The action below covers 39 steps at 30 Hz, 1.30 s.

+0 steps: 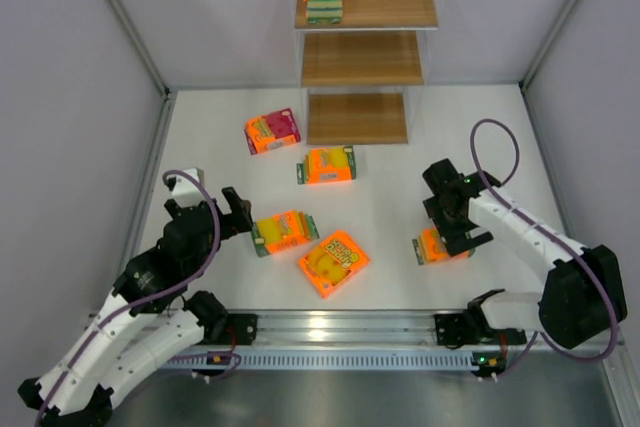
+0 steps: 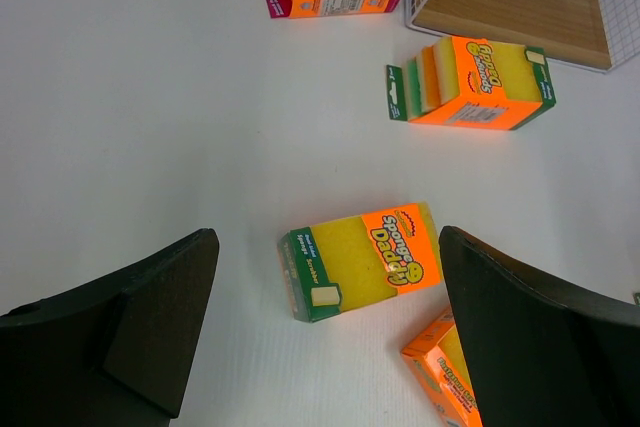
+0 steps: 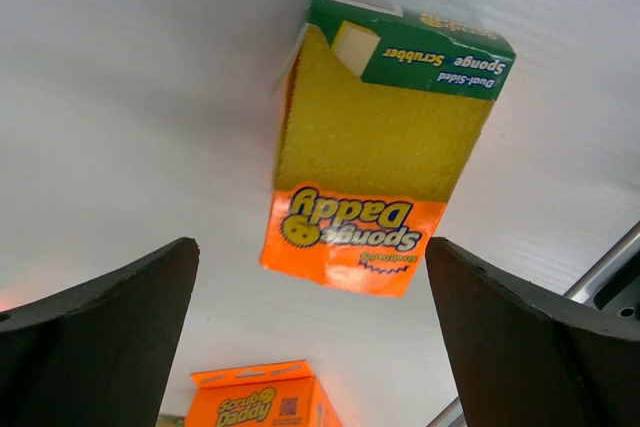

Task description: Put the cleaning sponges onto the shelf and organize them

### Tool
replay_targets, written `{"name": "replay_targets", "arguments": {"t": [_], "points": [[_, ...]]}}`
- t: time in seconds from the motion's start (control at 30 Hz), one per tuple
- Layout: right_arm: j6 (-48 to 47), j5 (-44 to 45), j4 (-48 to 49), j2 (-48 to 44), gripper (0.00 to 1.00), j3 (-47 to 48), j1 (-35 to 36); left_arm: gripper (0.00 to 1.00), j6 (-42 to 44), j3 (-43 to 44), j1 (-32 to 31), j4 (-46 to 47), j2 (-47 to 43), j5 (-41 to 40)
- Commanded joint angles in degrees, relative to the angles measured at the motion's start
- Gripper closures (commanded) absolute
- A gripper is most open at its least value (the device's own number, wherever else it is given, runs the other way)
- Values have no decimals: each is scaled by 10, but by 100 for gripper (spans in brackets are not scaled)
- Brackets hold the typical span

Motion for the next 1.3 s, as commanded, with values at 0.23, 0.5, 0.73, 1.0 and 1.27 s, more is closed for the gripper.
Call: {"name": "replay_targets", "arguments": {"t": [0.23, 0.5, 0.73, 1.0, 1.27], "points": [[24, 8, -75, -13, 1, 64, -7, 2, -8, -4, -2, 4, -19, -11], [42, -22, -57, -27, 1, 15, -5, 2, -8, -4, -1, 4, -19, -9], [18, -5, 31, -7, 1, -8, -5, 2, -8, -5, -1, 4, -19, -10], [19, -16, 47, 20, 0, -28, -5, 2, -7, -4, -2, 4, -15, -11], [14, -19, 65, 28, 1, -67, -5, 2, -7, -4, -1, 4, -16, -10]]}}
